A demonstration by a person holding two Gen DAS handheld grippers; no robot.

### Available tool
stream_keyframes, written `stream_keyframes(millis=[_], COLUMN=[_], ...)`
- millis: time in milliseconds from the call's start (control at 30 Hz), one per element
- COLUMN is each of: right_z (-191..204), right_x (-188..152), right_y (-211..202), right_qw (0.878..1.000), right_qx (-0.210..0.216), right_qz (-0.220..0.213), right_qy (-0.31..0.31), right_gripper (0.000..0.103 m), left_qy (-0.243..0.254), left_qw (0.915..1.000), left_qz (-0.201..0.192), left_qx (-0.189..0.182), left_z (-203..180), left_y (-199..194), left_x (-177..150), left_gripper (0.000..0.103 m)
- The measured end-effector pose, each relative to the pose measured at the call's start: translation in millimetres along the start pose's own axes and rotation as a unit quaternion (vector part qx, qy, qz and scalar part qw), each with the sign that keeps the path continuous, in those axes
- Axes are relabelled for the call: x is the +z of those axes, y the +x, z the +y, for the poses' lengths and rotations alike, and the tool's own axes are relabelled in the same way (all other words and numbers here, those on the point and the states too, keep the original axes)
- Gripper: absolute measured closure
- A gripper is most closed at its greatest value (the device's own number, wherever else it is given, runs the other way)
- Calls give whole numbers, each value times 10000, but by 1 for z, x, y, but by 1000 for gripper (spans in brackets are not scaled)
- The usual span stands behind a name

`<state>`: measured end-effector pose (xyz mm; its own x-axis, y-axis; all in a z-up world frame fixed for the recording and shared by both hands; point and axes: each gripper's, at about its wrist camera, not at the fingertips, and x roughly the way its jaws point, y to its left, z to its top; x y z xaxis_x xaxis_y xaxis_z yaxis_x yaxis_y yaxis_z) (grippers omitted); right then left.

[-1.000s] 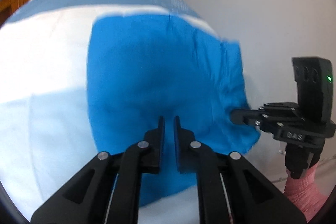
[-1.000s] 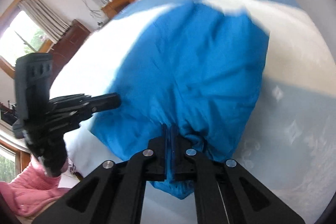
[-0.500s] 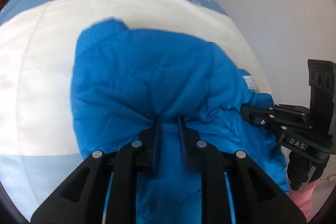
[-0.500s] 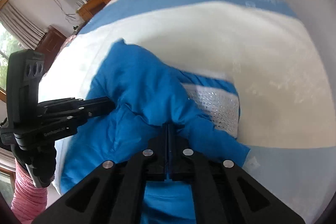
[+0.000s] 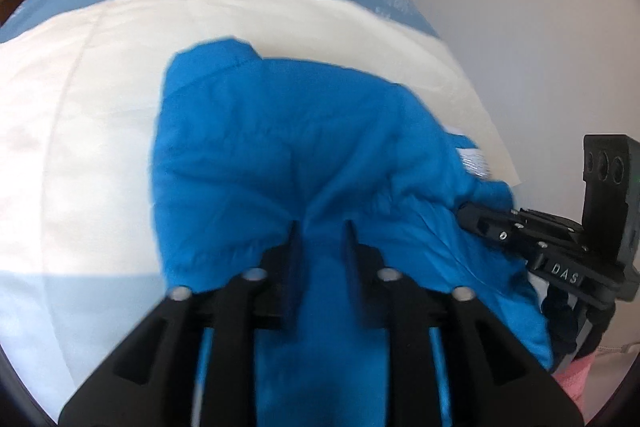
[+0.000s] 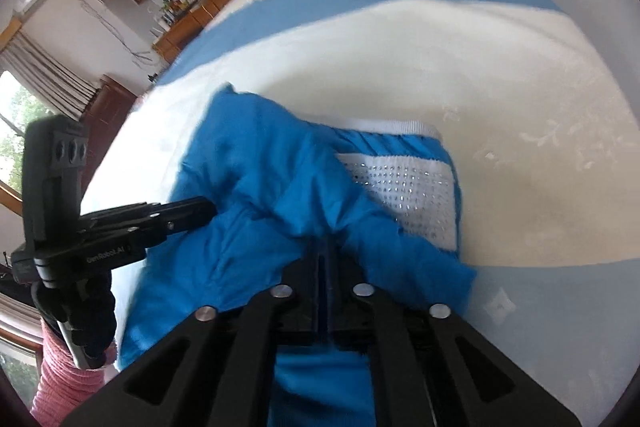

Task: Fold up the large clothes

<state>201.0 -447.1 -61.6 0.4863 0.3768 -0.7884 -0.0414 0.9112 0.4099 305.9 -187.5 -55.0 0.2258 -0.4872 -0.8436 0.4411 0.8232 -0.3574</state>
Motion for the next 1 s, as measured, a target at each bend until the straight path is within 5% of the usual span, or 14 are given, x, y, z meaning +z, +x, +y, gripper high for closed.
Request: stream_keyframes(millis=[200, 400, 567, 900, 1000], right_z=[26, 38, 27, 17, 12], right_x=[-32, -79, -95, -83, -77], right_y=[-48, -46, -24, -65, -73], right_qw=[9981, 9942, 9959, 9985, 9981], right_qx=[-78, -611, -580, 133, 339], right_qz=[-360, -253, -243, -470, -511], right_qy=[-490, -844, -654, -227, -78], right_gripper=[80, 77, 75, 71, 53], left_qy=[318, 460, 643, 592, 609], left_qw=[9962, 9951, 9903, 9890, 9880], left_qz=[-704, -676, -894, -1058, -1149], left_qx=[405, 564, 849, 845, 834], left_z=[-10, -9, -6, -17, -22], left_y=[-59, -54, -44, -81, -90], left_x=[-49, -95, -110, -117, -119], left_gripper=[58, 58, 53, 54, 51])
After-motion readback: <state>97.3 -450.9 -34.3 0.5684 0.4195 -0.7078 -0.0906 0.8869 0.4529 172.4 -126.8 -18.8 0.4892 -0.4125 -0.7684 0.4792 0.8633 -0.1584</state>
